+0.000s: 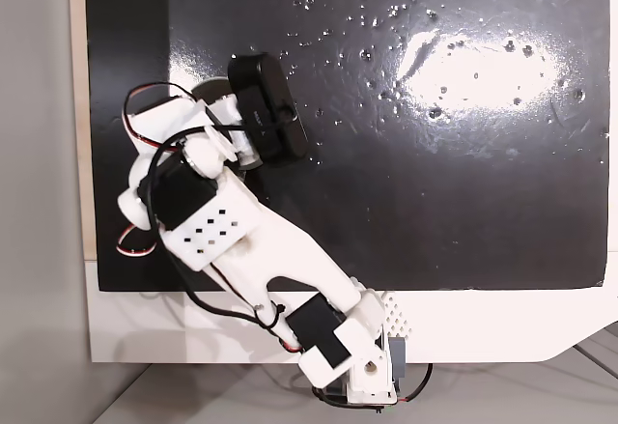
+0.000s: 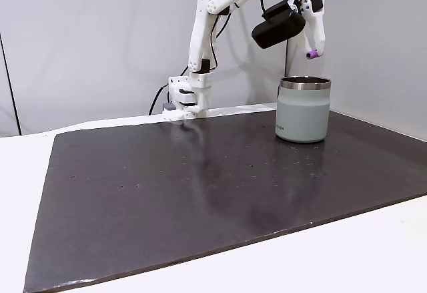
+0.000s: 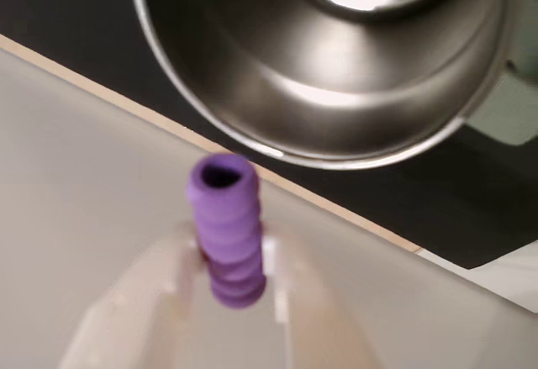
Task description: Grasp a pengrip and put it in the cup.
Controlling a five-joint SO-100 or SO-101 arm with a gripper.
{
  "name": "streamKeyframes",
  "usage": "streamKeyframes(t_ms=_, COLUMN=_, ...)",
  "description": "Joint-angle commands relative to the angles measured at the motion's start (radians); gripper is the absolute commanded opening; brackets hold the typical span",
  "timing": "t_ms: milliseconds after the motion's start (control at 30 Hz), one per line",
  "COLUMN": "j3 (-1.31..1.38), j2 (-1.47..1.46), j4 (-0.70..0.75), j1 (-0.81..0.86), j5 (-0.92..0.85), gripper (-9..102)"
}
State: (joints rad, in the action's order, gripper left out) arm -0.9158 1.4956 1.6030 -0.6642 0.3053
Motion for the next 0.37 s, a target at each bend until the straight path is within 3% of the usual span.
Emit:
streamKeyframes(t_ms=0, j3=-0.020, j2=0.081, j4=-0.021, j1=0.009, j5=0.012, gripper=13)
streamKeyframes(t_ms=333, j3=-0.023, j2=0.086, j4=-0.028, j1=0.015, j5=0.032, gripper=15)
